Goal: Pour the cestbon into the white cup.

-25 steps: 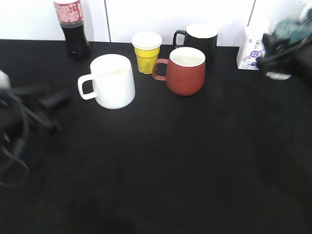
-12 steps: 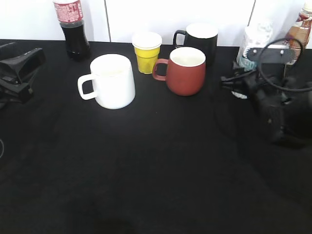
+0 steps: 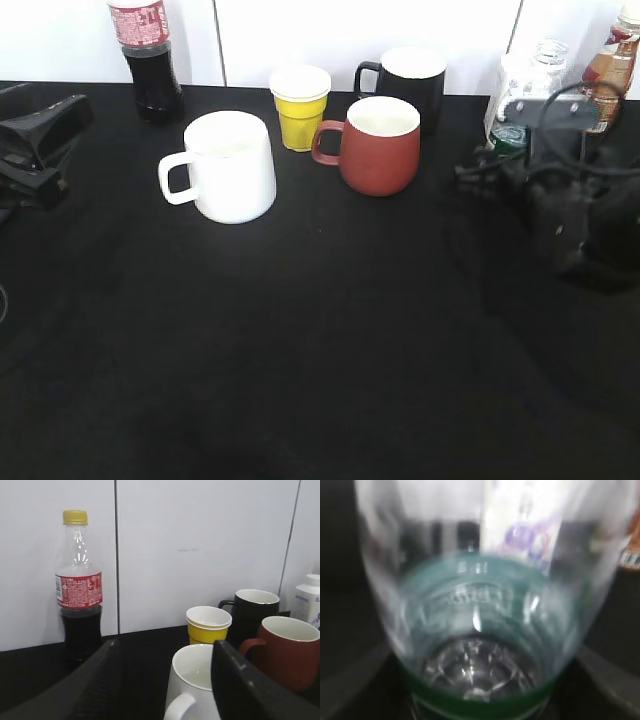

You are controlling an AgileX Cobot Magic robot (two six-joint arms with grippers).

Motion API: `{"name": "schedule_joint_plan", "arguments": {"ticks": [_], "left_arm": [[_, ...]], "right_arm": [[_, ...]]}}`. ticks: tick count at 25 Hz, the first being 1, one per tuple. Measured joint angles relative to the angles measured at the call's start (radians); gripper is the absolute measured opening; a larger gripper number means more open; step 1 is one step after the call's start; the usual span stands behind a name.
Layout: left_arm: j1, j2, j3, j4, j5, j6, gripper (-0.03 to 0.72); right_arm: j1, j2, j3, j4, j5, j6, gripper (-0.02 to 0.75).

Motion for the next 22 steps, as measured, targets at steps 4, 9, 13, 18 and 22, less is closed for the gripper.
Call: {"name": "schedule_joint_plan", "arguments": {"ticks": [4, 9, 13, 18, 22], "left_arm": [[0.0, 0.0, 0.0, 0.0, 0.0, -0.002, 0.438], [0.0, 0.0, 0.0, 0.001, 0.0, -0.002, 0.438], [0.0, 0.0, 0.0, 0.003, 0.009, -0.002, 0.438], [-0.001, -0.011, -0.056, 0.01, 0.281, -0.058, 0.438], [-0.031, -0.168, -0.246, 0.04, 0.862, -0.124, 0.438]], "right_arm": [[0.0, -0.059, 0.0, 0.036, 0.146, -0.003, 0.588], [0.0, -0.117, 0.001, 0.111, 0.34, -0.062, 0.588], [0.0, -0.205, 0.001, 0.315, 0.482, -0.297, 0.588], [0.0, -0.409, 0.001, 0.323, 0.832, -0.322, 0.588], [0.0, -0.532, 0.001, 0.173, 1.2, -0.316, 0.587]]}}
